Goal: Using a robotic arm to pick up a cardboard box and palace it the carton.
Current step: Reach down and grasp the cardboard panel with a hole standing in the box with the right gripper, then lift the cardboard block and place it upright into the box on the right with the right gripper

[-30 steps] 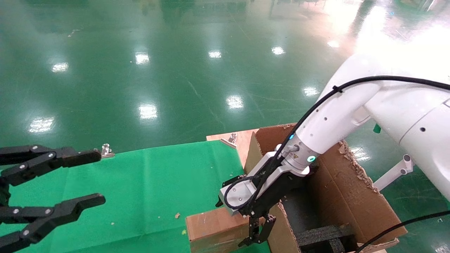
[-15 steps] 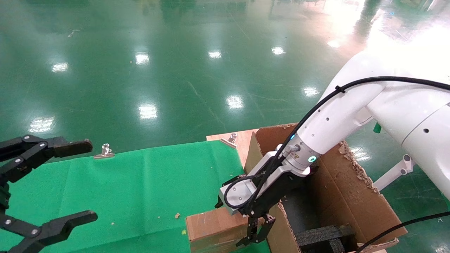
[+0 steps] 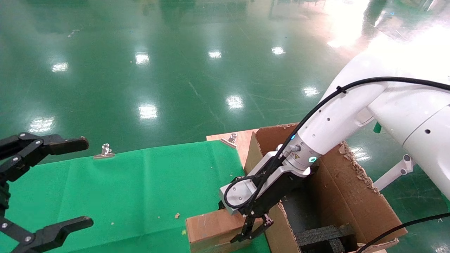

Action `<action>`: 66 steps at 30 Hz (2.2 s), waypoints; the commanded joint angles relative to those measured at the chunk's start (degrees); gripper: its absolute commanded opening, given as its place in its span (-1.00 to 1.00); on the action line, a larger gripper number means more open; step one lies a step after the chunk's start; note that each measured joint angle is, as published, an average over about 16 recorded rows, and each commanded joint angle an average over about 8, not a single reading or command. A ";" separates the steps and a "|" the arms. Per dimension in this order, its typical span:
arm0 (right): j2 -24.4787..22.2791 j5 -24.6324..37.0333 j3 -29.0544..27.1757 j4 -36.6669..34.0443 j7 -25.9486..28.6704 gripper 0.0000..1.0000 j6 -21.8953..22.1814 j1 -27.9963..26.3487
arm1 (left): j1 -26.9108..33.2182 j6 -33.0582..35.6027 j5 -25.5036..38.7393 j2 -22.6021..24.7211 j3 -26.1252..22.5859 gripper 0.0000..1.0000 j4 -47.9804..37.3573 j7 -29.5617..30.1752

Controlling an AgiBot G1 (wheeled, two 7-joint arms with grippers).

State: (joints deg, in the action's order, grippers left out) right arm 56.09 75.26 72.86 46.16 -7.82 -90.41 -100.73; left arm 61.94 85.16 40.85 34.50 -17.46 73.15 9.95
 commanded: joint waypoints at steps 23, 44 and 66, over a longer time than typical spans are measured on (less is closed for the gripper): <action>-3.56 -10.12 -1.61 1.08 1.92 -1.00 -0.42 -6.04 | 0.02 0.01 -0.01 0.00 -0.03 1.00 -0.03 -0.02; -23.01 -19.11 8.77 -2.37 -1.38 -1.00 -1.17 -27.79 | 0.04 -0.01 -0.05 -0.02 -0.08 1.00 -0.04 -0.05; -38.05 -13.12 25.73 -7.50 -2.29 -1.00 -1.12 -37.83 | 0.05 -0.03 -0.08 -0.04 -0.13 1.00 -0.04 -0.07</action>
State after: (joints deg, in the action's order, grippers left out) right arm 18.31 61.18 98.38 38.25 -9.60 -91.34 -137.98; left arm 61.99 85.13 40.77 34.46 -17.59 73.12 9.88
